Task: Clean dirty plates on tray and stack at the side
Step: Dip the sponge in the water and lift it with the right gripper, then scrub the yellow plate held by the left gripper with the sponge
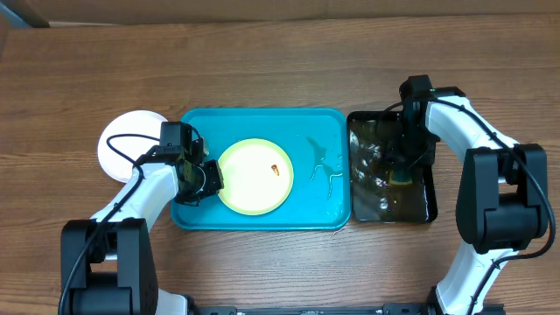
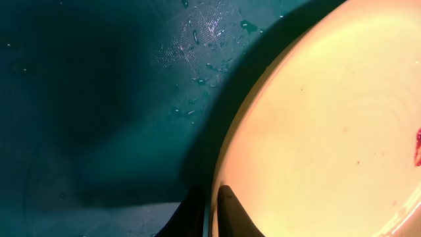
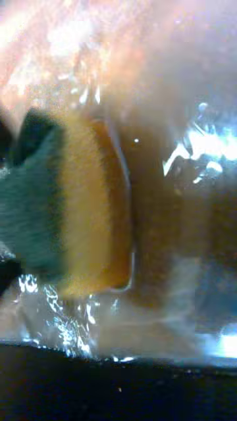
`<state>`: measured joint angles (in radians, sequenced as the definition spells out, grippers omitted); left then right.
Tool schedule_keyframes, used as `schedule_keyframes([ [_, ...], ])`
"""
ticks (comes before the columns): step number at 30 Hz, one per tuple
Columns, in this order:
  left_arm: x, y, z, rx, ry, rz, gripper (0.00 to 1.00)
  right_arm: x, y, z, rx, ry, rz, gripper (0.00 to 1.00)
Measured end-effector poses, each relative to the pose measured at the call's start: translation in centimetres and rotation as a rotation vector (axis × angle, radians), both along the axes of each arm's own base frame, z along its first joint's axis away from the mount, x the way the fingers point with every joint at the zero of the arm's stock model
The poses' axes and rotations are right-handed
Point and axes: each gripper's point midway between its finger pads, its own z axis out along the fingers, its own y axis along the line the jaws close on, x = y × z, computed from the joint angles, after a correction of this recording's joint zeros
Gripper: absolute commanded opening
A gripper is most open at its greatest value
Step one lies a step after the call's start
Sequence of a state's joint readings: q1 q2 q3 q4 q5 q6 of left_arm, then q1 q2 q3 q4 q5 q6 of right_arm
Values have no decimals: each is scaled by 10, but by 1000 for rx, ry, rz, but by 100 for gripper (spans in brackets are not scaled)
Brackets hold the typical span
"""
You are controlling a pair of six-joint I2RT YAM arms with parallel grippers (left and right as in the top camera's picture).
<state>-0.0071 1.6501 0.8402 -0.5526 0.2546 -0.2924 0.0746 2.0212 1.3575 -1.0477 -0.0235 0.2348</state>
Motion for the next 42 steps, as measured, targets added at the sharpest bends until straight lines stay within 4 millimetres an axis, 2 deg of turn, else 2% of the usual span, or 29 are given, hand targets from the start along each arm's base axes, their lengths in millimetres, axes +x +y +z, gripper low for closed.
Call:
schedule_keyframes([
  [4, 0, 0, 0, 0, 0, 0, 12, -4, 0, 1, 5, 17, -3, 4],
  [6, 0, 0, 0, 0, 0, -1, 22, -10, 0, 2, 7, 49, -3, 4],
  [9, 0, 0, 0, 0, -1, -1, 26, -19, 0, 8, 7, 105, -4, 4],
  [15, 3, 0, 1, -1, -15, 0, 27, -4, 2, 33, 10, 83, -5, 4],
  [20, 8, 0, 2, -1, -33, 0, 33, -2, 3, 39, 6, 83, 0, 4],
  [21, 8, 0, 2, -1, -34, 0, 29, -3, 3, 39, 2, 85, 4, 4],
  [23, 8, 0, 2, -1, -34, 0, 12, -3, 5, 39, -13, 85, 18, 4],
  [24, 8, 0, 2, -1, -34, 0, 7, -3, 5, 39, -20, 84, 23, 4],
  [25, 8, 0, 2, 0, -34, 0, 4, -4, 5, 39, -31, 83, 31, 4],
  [29, 8, 0, 2, -1, -34, 0, 4, -4, 9, 39, -54, 80, 55, 4],
  [31, 8, 0, 2, -1, -34, -1, 10, -7, 10, 41, -62, 87, 68, 4],
  [33, 8, 0, 2, 0, -35, -3, 34, -10, 11, 42, -69, 94, 82, 4],
  [35, 9, 0, 2, 0, -39, -2, 35, -9, 11, 45, -83, 83, 96, 4],
  [39, 11, 0, 3, -1, -45, 2, 24, -5, 14, 55, -109, 40, 127, 4],
  [40, 11, 0, 3, -1, -46, -1, 15, -4, 16, 60, -115, 23, 136, 4],
  [42, 11, -1, 3, -1, -45, -1, 5, -1, 18, 66, -121, -1, 148, 4],
])
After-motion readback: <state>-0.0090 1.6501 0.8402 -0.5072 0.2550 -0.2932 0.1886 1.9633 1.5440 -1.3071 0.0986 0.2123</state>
